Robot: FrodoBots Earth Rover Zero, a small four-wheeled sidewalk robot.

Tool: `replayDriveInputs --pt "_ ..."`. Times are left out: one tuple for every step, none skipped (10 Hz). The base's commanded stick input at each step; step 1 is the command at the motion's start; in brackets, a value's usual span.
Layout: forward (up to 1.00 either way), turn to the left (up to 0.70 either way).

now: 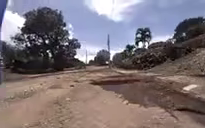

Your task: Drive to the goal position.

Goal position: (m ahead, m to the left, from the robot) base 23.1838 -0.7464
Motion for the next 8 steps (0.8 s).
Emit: replayDriveInputs --pt "0.70 0.00" --pt "0.70 0.00" --pt "0.70 0.00" --pt "0.70 0.00" --pt "0.70 0.00" --pt "0.70 0.00" --pt "0.70 0.00" --pt "0.70 0.00"
